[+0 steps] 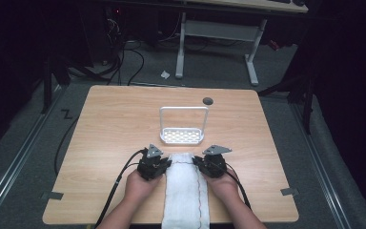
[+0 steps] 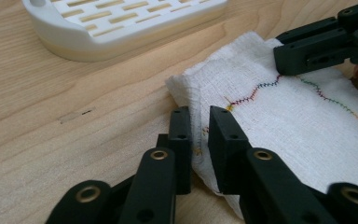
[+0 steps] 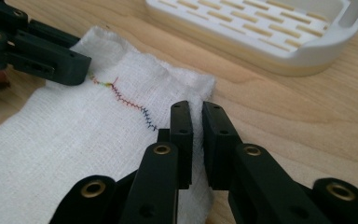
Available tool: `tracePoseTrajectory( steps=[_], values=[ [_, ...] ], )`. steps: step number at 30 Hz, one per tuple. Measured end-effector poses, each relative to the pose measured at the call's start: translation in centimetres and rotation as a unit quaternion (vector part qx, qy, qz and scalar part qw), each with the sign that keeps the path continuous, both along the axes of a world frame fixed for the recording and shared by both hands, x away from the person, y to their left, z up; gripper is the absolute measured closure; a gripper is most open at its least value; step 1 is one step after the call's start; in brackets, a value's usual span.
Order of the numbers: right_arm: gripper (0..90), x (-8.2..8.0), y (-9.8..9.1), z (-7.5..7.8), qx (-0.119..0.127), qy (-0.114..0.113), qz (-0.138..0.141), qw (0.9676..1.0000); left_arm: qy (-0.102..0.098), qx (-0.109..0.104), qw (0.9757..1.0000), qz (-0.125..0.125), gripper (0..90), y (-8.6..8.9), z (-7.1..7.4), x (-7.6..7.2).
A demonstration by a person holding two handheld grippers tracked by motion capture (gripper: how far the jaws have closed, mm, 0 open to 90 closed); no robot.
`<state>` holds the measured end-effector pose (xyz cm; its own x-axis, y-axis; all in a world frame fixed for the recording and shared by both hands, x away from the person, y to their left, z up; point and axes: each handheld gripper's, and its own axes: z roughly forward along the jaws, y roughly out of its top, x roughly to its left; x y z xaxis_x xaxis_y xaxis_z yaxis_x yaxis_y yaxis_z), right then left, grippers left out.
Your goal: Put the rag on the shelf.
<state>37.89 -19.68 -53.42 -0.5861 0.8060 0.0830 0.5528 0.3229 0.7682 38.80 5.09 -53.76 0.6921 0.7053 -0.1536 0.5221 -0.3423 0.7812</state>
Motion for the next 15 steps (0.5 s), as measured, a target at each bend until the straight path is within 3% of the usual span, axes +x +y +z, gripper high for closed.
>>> tracePoseTrajectory(
  steps=[4,6,12,15],
  values=[
    [83.7,-0.5,-0.1,0.7,0.009,-0.021,0.003,0.9997,-0.019,0.005,0.9998,0.001,85.7,-0.1,0.2,-0.3],
    [83.7,-0.9,-0.1,1.1,0.009,-0.033,0.004,0.9994,-0.020,-0.012,0.9997,0.004,85.9,0.0,0.3,-0.4],
    [83.5,-1.8,-0.5,2.2,0.022,-0.060,0.007,0.9980,-0.044,-0.030,0.9986,0.007,85.8,0.2,1.0,-1.0],
    [83.5,-2.1,-0.5,2.4,0.026,-0.069,0.006,0.9973,-0.041,-0.052,0.9977,0.018,85.9,0.3,1.5,-1.1]
  ],
)
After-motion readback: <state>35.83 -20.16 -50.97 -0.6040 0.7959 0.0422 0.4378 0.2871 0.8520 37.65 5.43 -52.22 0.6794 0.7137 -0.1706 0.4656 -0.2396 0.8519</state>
